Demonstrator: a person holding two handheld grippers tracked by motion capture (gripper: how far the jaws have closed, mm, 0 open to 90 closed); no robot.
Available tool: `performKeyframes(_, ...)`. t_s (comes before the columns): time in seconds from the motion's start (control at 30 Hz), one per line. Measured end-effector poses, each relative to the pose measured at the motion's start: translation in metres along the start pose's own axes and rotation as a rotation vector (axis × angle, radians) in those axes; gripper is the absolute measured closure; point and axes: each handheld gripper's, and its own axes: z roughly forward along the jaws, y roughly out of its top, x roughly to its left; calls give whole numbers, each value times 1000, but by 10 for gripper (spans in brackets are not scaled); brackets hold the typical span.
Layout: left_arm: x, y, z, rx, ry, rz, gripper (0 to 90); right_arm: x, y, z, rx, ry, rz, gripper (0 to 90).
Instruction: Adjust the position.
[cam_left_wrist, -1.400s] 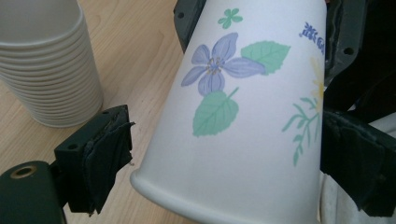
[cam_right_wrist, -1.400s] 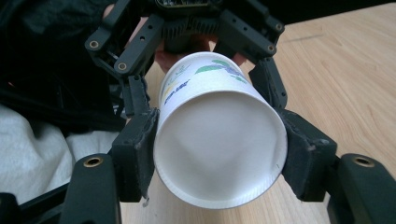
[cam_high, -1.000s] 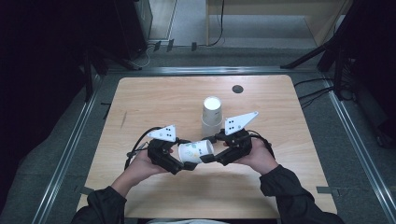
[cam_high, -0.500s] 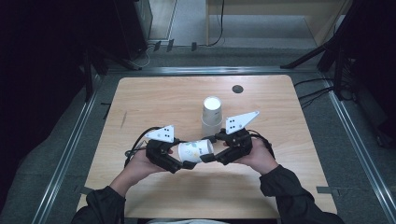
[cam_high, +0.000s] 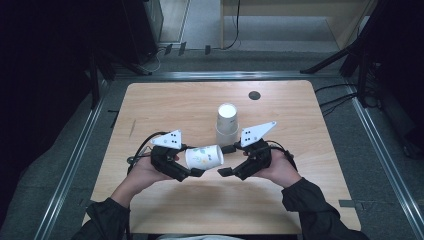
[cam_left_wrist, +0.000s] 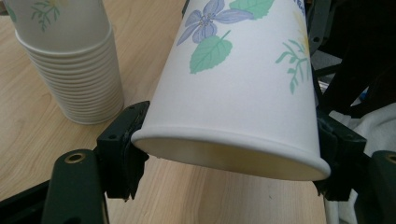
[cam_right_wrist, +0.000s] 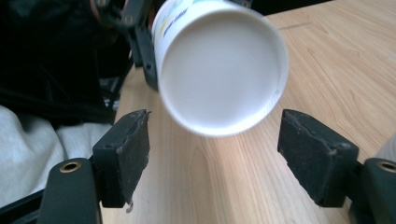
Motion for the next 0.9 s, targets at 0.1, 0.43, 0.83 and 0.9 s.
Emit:
performKeyframes(0.1,2,2,1,24,2,3,249,1,-4,-1,27,-17,-15,255)
performKeyframes(0.43,7,10,14,135,9,55,250,5,-14,-9,54,-70,-6,264)
performKeyframes(0.83,11,18,38,266,-36,107,250,10,-27,-14,107,-135,22,271)
performKeyframes(0.9,10,19,43,301,-20,127,250,12,-29,-15,113,-140,26,271)
